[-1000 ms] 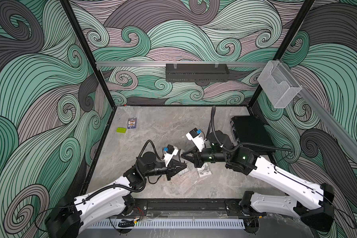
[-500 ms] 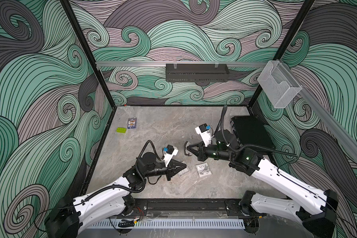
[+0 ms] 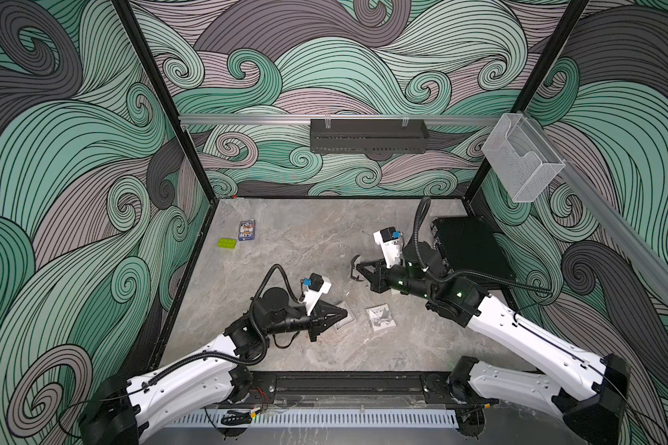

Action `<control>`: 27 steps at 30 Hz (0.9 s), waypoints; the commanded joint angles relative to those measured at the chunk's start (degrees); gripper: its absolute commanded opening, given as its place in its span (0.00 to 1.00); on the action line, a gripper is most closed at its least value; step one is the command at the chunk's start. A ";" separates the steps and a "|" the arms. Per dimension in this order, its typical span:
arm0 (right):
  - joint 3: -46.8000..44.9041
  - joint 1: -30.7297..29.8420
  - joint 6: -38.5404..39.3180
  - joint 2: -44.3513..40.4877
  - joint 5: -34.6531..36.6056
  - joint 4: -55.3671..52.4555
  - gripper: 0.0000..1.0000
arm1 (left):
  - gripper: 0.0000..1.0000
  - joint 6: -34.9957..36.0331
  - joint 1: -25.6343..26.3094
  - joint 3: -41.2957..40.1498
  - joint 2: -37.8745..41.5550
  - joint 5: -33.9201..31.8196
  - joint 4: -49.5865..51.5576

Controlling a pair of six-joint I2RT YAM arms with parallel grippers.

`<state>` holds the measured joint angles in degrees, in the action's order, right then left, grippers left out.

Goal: Take the necklace out of the lift-off lid jewelry box
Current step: Pick up the necklace from the inner lining.

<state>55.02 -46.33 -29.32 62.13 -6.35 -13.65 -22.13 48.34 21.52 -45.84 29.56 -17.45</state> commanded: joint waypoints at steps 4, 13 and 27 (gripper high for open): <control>-0.97 1.71 -0.70 2.34 3.14 3.18 0.03 | 0.00 -0.49 0.65 2.25 1.78 -0.42 1.69; -3.07 3.70 1.63 4.57 5.38 3.38 0.03 | 0.00 0.24 0.75 4.31 3.54 -3.92 7.31; -5.94 6.42 4.27 4.40 5.06 -1.18 0.04 | 0.00 0.68 0.68 7.57 2.30 -16.65 15.24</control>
<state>49.23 -39.99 -26.15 67.48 -0.30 -12.51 -22.22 48.69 25.50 -42.70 19.66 -5.28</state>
